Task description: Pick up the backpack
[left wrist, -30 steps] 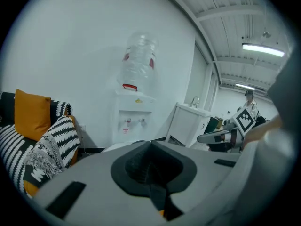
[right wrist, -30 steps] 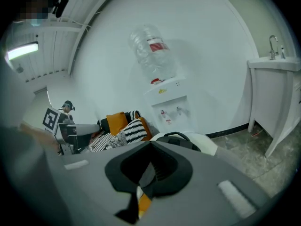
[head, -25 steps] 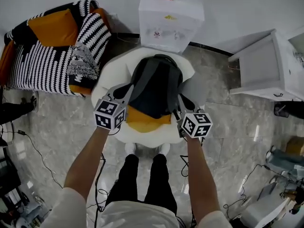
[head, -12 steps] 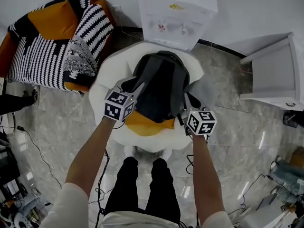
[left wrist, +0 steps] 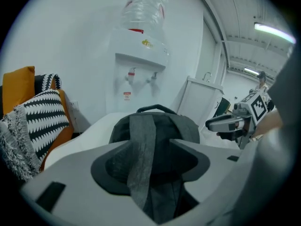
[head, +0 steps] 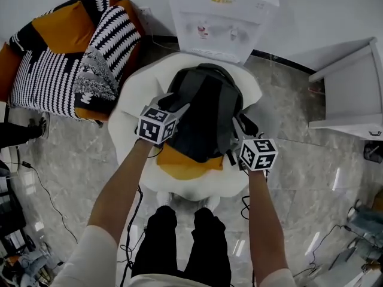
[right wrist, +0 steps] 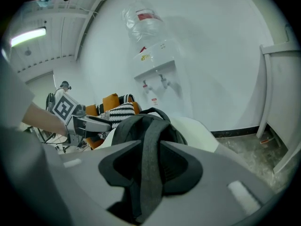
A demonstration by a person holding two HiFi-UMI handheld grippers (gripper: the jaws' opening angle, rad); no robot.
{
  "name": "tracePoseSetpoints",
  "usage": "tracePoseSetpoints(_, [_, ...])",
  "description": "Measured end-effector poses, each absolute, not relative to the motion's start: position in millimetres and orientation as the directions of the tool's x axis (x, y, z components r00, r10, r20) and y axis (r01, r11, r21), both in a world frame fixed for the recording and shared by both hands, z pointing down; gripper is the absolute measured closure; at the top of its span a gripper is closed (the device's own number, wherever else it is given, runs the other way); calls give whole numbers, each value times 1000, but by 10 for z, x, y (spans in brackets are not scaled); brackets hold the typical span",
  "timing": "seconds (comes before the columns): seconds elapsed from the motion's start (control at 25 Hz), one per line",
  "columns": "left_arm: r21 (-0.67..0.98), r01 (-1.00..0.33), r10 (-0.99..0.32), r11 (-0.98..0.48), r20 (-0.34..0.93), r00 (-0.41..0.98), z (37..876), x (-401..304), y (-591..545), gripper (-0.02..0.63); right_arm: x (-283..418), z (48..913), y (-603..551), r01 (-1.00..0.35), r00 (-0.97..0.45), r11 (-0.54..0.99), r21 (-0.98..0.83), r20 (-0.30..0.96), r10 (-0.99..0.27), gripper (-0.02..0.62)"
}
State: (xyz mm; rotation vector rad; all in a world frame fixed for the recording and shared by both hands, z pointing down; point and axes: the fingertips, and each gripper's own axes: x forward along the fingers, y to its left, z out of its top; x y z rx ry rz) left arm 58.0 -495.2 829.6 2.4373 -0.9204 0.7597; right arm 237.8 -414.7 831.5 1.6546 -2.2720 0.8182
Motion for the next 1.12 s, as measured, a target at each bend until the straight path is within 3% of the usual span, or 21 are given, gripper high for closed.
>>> tracePoseSetpoints(0.44, [183, -689, -445, -701, 643, 623, 8749, 536, -5125, 339, 2256, 8640, -4274, -916, -388, 275, -293, 465, -796, 371])
tracePoseSetpoints(0.84, [183, -645, -413, -742, 633, 655, 8846, 636, -5186, 424, 2079, 8748, -4437, -897, -431, 322, -301, 448, -783, 376])
tracePoseSetpoints(1.12, [195, -630, -407, -752, 615, 675, 8796, 647, -5147, 476, 2060, 8704, -4436, -899, -424, 312, -308, 430, -797, 465])
